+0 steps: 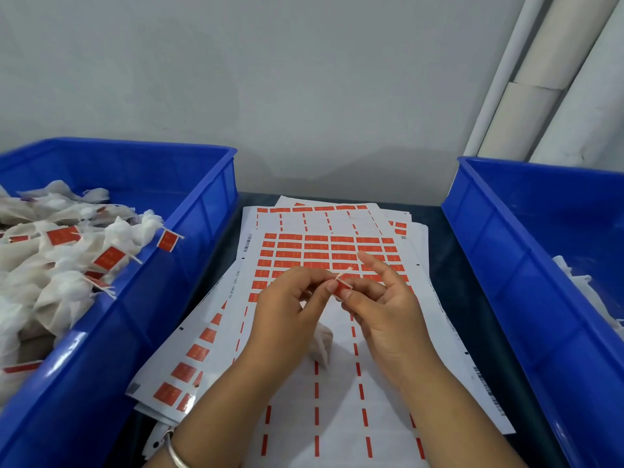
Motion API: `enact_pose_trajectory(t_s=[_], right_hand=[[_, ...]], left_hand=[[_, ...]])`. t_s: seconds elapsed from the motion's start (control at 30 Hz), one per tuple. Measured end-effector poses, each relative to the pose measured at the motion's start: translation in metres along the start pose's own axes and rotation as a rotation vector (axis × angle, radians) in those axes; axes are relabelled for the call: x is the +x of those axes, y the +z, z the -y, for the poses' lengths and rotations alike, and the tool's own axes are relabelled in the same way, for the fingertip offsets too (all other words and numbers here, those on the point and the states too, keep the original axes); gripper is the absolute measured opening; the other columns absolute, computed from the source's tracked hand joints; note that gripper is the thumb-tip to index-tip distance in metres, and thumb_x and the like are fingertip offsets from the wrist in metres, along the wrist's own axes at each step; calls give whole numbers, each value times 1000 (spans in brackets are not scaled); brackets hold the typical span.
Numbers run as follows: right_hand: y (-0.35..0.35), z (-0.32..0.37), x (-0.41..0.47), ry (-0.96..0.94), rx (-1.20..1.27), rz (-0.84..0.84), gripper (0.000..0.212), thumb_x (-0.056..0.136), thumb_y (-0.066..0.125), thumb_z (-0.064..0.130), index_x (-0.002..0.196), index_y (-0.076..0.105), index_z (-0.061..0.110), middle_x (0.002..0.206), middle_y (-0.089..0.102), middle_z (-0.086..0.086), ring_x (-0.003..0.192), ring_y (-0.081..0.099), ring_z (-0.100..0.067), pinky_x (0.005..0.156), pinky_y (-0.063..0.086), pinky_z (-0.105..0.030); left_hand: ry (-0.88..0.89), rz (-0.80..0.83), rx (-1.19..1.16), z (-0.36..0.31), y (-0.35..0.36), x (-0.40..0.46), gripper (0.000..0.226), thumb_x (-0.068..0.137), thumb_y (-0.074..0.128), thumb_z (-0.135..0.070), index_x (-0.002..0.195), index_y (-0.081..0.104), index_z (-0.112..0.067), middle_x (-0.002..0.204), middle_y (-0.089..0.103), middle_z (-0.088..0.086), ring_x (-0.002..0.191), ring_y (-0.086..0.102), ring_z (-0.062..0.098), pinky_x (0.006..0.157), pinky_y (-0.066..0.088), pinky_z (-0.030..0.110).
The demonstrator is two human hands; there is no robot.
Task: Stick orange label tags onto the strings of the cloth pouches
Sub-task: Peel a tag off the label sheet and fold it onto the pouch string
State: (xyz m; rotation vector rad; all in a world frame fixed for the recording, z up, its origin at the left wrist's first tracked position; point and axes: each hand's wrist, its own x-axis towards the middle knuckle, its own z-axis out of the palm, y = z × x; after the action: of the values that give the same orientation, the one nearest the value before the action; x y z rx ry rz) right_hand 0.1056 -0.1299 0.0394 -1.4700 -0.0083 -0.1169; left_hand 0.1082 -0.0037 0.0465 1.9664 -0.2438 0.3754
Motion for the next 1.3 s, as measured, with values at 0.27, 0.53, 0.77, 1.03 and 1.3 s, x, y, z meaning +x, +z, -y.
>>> enact_pose_trajectory(t_s=[0.27,0.53,0.77,1.03,1.3], right_hand=[[0,-2,2,9,58,-61,51,68,77,27,111,52,41,90,74,9,90,70,-10,79,56,-25],[-5,-11,6,73,221,-21,48,62,73,29,108,59,36,99,72,15,94,69,-6,73,56,-21],[-5,-26,7,131,176,51,47,61,72,39,106,63,44,101,71,20,95,69,-5,75,56,-22],[-1,-32,6,181,8,116,43,73,62,41,115,53,45,93,70,26,98,64,-11,90,45,-36],[2,-23,-2,167,-87,122,46,74,58,41,120,51,40,93,72,22,94,66,-8,65,52,-12]], left_hand=[[-115,79,-111,0,-3,3,11,72,50,-45,74,57,-37,70,61,-32,77,53,-18,57,38,-4],[-170,275,118,-3,-17,11,11,83,62,-33,73,58,-37,65,60,-25,68,56,-9,49,38,2],[-228,23,-14,-33,-45,11,13,86,60,-25,76,58,-33,69,62,-11,52,57,-3,48,43,6],[8,-568,-95,-83,-107,20,11,91,55,-27,81,57,-30,76,68,-15,76,66,4,67,52,17],[-269,-760,126,-61,-146,58,15,97,40,-21,98,53,-14,97,58,4,62,43,6,49,32,16]])
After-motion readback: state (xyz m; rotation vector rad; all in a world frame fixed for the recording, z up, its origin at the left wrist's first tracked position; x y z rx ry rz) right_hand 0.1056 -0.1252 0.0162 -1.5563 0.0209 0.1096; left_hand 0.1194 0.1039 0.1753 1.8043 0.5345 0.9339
